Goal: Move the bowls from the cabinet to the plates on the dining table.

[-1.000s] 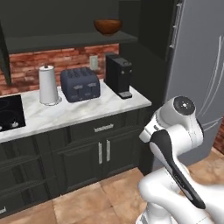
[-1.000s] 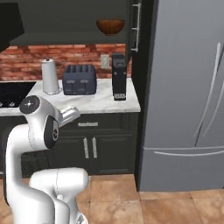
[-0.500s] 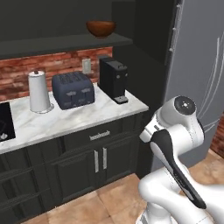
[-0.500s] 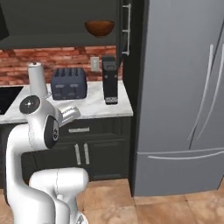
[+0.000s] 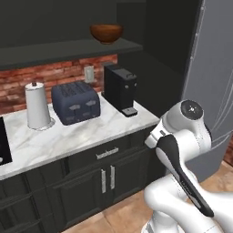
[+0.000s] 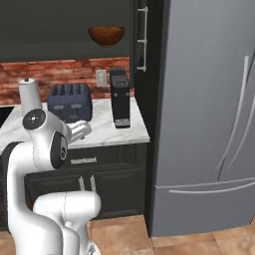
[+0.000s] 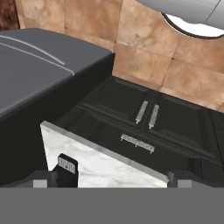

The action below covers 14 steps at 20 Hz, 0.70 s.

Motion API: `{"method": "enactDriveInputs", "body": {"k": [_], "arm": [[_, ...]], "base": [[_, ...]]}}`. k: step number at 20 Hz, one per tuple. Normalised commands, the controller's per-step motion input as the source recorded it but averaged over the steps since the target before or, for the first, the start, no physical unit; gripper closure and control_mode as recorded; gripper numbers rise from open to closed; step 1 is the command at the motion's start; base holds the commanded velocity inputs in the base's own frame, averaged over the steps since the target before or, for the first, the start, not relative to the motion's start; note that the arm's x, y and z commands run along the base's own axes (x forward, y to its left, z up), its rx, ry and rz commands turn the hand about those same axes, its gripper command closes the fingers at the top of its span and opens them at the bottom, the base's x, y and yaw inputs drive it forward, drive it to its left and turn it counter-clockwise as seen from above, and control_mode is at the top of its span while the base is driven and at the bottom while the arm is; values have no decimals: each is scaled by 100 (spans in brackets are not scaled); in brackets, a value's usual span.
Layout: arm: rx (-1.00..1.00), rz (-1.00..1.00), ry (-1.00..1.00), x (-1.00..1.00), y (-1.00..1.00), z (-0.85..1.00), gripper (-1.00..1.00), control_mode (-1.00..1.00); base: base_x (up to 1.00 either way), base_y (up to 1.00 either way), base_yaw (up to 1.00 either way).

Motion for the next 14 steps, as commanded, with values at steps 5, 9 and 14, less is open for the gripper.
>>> {"method": "enactDriveInputs", "body": {"k": [5, 9, 14], "arm": [[0, 0, 0, 0, 0, 0, -100, 100], [0, 0, 0, 0, 0, 0, -100, 100], [0, 0, 0, 0, 0, 0, -100, 100]], "base": [[28, -6, -9], [55, -9, -7], [78, -6, -3]]}}
